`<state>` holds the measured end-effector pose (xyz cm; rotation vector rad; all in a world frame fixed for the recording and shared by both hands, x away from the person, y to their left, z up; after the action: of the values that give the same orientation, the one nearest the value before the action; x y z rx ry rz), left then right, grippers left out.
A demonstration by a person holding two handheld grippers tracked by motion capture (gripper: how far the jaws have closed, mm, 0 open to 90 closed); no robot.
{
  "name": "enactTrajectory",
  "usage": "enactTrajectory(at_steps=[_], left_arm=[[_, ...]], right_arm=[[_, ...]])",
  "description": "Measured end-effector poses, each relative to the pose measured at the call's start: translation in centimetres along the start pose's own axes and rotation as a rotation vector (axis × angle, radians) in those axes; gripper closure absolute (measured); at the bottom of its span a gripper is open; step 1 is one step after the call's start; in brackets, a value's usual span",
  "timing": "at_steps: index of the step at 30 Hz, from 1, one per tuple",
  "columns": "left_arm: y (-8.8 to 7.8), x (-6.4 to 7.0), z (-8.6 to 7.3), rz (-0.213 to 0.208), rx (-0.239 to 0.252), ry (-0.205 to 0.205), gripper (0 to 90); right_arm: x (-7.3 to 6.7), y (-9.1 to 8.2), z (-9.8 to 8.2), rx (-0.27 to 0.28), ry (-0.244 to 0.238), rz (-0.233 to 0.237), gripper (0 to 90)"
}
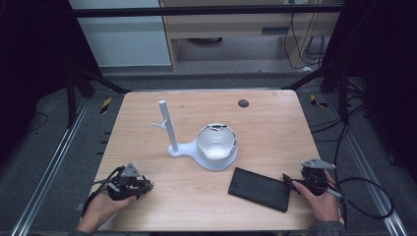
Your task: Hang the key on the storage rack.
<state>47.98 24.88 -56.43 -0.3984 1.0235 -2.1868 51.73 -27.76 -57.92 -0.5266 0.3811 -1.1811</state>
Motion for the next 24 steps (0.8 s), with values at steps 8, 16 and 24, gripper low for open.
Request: enactTrajectory(at_steps=[8,16,24], left_arm=[[-0.5,-0.2,-0.5,0.002,-0.022,-0.067,82.1],[-1.1,-0.5,-0.1,0.020,-0.066,-0.081,83.6],[-2.0,-0.3,1.0,0.022,-0.167,-0.063,83.8]], right_arm=[[0.0,0.0,0.0,0.000,0.000,0.000,11.2],[0.0,0.0,0.0,0.000,0.000,0.000,11.2],[0.0,0.0,0.0,0.000,-0.001,0.000,11.2]])
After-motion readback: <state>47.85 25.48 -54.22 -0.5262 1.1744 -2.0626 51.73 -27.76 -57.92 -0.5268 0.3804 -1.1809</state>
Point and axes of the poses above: each handheld gripper's, and its own axes: y roughly forward along the jaws, z roughly out of its top, x roughly to its right, the point moved 10 cm from there along y, roughly forward along the jaws, and after that the axes turned 7 degrees about x, right-handed, at the moved point
